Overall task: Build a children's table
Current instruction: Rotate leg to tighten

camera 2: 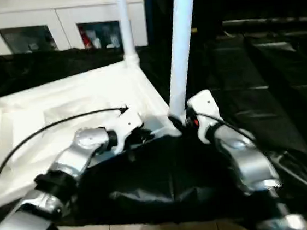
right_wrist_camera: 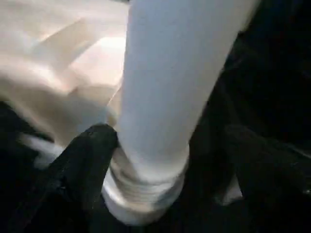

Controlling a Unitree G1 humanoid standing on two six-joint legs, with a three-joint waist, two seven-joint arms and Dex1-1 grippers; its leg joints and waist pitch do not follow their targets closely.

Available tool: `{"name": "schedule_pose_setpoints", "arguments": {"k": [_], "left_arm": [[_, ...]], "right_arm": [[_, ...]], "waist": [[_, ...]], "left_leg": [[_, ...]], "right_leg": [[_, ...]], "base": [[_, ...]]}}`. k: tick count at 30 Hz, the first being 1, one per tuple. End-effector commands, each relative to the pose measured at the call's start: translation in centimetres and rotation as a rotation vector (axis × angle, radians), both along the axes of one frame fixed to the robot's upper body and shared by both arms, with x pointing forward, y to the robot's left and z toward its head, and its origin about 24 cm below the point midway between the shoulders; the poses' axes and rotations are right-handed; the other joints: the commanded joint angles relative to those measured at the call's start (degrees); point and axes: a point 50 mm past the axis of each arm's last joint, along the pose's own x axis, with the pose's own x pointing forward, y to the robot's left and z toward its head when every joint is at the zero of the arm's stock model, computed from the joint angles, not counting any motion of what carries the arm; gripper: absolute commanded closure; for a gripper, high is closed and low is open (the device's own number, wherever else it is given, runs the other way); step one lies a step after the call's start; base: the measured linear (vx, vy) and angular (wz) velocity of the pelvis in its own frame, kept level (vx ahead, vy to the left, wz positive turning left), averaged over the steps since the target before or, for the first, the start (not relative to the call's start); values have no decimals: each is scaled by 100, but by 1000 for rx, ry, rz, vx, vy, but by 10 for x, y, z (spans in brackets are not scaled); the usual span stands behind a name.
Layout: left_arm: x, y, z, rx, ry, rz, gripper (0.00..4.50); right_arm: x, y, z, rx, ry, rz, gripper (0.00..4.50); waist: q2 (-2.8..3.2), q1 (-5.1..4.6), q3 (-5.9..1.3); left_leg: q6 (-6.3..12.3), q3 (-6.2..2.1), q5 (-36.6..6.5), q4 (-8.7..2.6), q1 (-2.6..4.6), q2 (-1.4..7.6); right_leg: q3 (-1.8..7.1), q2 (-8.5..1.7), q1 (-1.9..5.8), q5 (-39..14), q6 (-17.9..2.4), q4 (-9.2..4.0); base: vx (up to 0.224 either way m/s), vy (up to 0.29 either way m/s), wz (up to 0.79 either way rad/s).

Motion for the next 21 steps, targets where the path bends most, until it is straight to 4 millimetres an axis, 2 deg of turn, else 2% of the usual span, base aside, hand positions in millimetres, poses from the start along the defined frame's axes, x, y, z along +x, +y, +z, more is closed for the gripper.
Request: {"name": "schedule_pose_setpoints", "arguments": {"k": [1, 2, 5, 7, 8, 11, 12, 16, 21], "left_arm": [[0, 0, 12, -14, -59, -58, 450], [-1, 2, 13, -16, -54, -75, 450], [-11, 5, 17, -42, -25, -187, 450], [-16, 5, 19, -56, -7, -234, 450], [-22, 5, 20, -69, 13, -287, 450], [-28, 3, 20, -63, 27, -326, 450], [-28, 3, 19, -63, 27, -327, 450], [-30, 3, 18, -56, 35, -335, 450], [-32, 4, 19, -55, 46, -344, 450]], "right_arm": [[-8, -2, 0, -11, 50, 86, 60], [-12, -4, 1, -12, 72, 125, 60], [-20, -6, 1, -24, 115, 207, 60], [-22, -6, 1, -27, 126, 225, 60], [-23, -7, 2, -30, 138, 241, 60], [-22, -5, 3, -31, 140, 245, 60], [-22, -5, 3, -31, 141, 247, 60], [-27, -2, 2, -28, 175, 298, 60], [-29, -2, 1, -20, 179, 304, 60]], "waist": [[-64, 2, -379], [-71, 13, -385], [-84, 16, -394], [-93, 13, -407], [-73, 15, -397], [-46, 45, -392], [-50, 60, -382], [-61, 89, -373], [-77, 112, -387]], "left_leg": [[140, -329, -1710, -402, 203, 540], [153, -336, -1701, -398, 201, 541], [250, -333, -1512, -386, 165, 550], [282, -327, -1464, -378, 174, 550], [290, -311, -1459, -371, 182, 552], [195, -315, -1603, -386, 214, 569], [115, -308, -1716, -392, 245, 572], [-36, -321, -1878, -415, 240, 568], [-6, -320, -1736, -398, 224, 562]], "right_leg": [[390, -555, 201, -1158, -1113, -498], [387, -564, 225, -1143, -1134, -491], [388, -566, 226, -881, -1217, -446], [380, -572, 226, -842, -1275, -435], [384, -558, 194, -898, -1316, -441], [385, -541, 162, -1081, -1299, -445], [394, -540, 142, -1182, -1281, -467], [400, -563, 155, -1409, -1161, -476], [405, -581, 166, -1316, -1131, -473]], "base": [[0, 0, 0], [0, 0, 0], [0, 0, 0], [0, 0, 0], [0, 0, 0], [0, 0, 0], [0, 0, 0], [0, 0, 0], [0, 0, 0]]}}
